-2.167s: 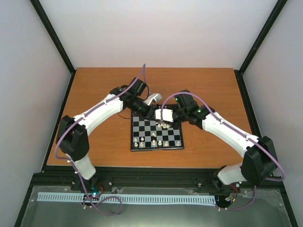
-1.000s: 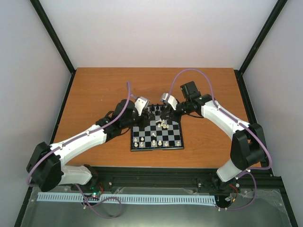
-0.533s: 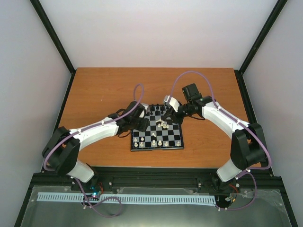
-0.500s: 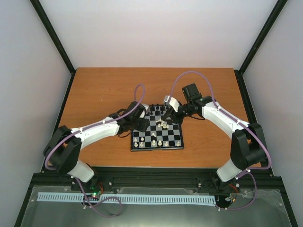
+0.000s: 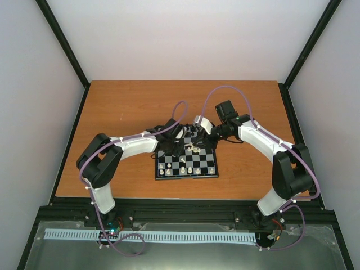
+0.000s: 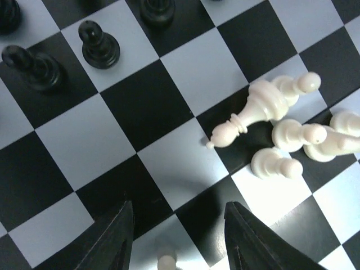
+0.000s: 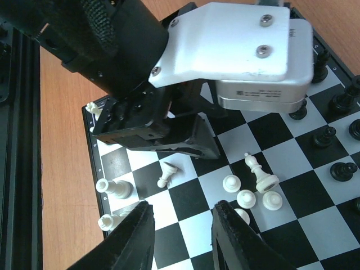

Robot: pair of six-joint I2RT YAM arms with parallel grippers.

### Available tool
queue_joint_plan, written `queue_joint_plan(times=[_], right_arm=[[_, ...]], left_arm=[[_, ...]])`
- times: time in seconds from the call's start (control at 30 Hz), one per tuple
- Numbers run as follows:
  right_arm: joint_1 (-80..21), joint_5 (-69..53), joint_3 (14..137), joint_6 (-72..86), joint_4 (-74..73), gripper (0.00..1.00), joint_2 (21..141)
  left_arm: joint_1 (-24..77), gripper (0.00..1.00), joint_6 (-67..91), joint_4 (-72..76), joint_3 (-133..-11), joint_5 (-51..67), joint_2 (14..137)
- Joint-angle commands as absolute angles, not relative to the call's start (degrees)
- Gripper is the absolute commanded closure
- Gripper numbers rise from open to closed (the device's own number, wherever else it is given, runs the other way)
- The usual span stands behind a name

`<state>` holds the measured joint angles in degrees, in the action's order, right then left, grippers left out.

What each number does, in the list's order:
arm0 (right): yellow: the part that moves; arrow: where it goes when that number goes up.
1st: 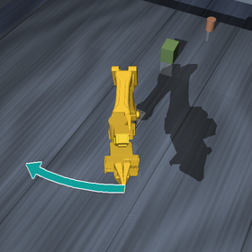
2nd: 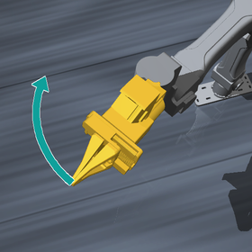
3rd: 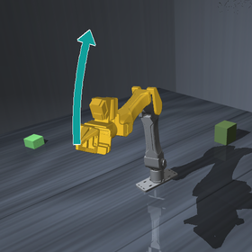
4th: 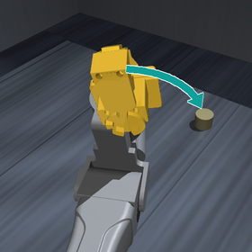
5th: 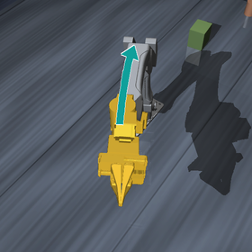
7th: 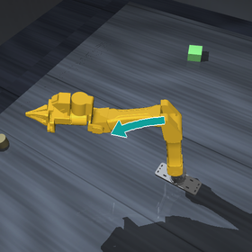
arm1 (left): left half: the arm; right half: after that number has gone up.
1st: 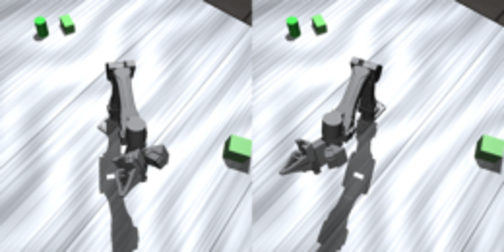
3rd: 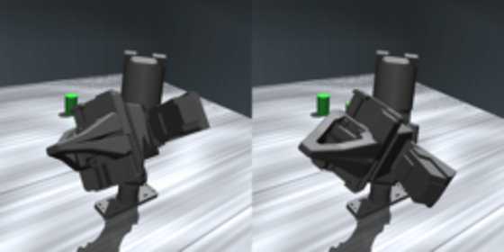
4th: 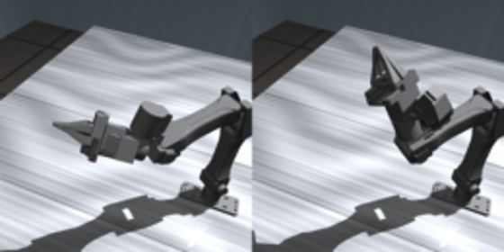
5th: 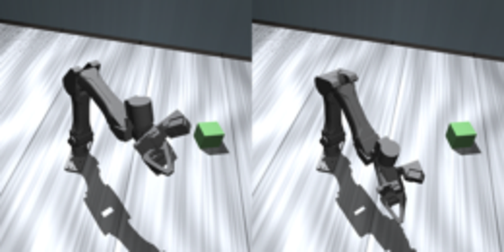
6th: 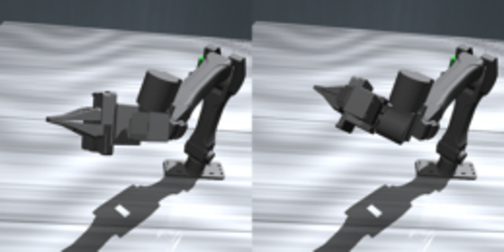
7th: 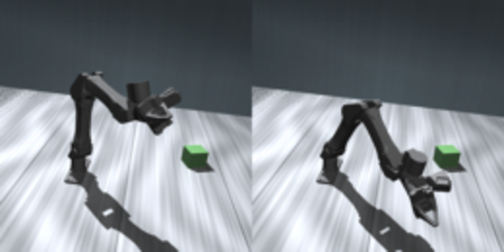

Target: Set up the chess pieces on the board

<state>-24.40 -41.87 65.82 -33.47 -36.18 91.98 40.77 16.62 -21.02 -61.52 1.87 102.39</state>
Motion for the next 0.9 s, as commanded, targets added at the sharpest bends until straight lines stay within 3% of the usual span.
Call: queue_joint_plan(times=[0.0,0.37,0.87], right_arm=[[-24.0,-43.1,65.7,-34.2,-36.6,0.70,92.6],[-24.0,-43.4,66.0,-34.2,-36.9,0.70,93.1],[-24.0,-43.4,66.1,-34.2,-37.3,0.69,93.0]], left_arm=[[40.6,0.53,17.6,-24.6,-63.6,0.6,104.5],[41.5,0.53,17.5,-31.8,-62.4,-2.2,99.9],[42.2,0.68,13.6,-34.1,-61.8,-4.5,99.4]])
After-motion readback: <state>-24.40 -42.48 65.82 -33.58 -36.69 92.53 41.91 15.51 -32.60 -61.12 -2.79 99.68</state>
